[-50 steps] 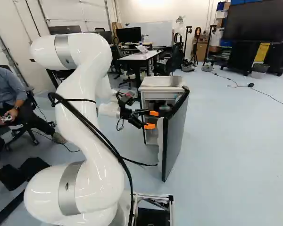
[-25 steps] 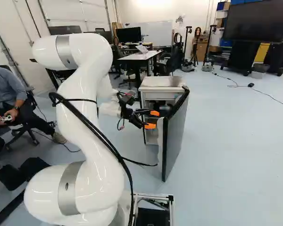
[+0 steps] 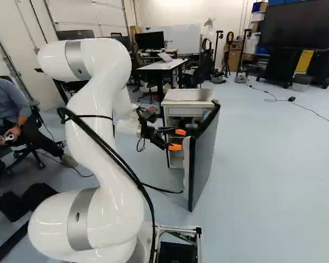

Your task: Open the fridge door

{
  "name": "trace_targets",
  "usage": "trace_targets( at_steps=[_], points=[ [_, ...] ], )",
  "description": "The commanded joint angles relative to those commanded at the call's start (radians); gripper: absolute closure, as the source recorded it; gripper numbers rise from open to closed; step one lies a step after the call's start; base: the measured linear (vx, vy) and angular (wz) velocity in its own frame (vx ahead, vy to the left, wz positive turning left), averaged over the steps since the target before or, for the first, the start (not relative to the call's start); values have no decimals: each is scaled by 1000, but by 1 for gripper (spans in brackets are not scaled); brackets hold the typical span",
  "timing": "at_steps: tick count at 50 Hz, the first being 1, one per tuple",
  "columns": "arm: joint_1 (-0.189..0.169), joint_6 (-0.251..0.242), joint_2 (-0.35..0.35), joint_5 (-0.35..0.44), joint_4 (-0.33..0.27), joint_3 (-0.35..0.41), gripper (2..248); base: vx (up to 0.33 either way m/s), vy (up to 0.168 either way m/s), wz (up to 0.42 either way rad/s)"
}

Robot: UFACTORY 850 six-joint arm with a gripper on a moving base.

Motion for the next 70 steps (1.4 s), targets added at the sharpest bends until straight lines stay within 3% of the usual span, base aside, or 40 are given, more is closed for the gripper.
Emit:
trace_targets(
  at_steps=[18,70],
  points=[
    [-58,0,-10,0,0,-36,3,0,0,0],
    [-325,0,-51,0,54,-165,3,0,0,0]
  ],
)
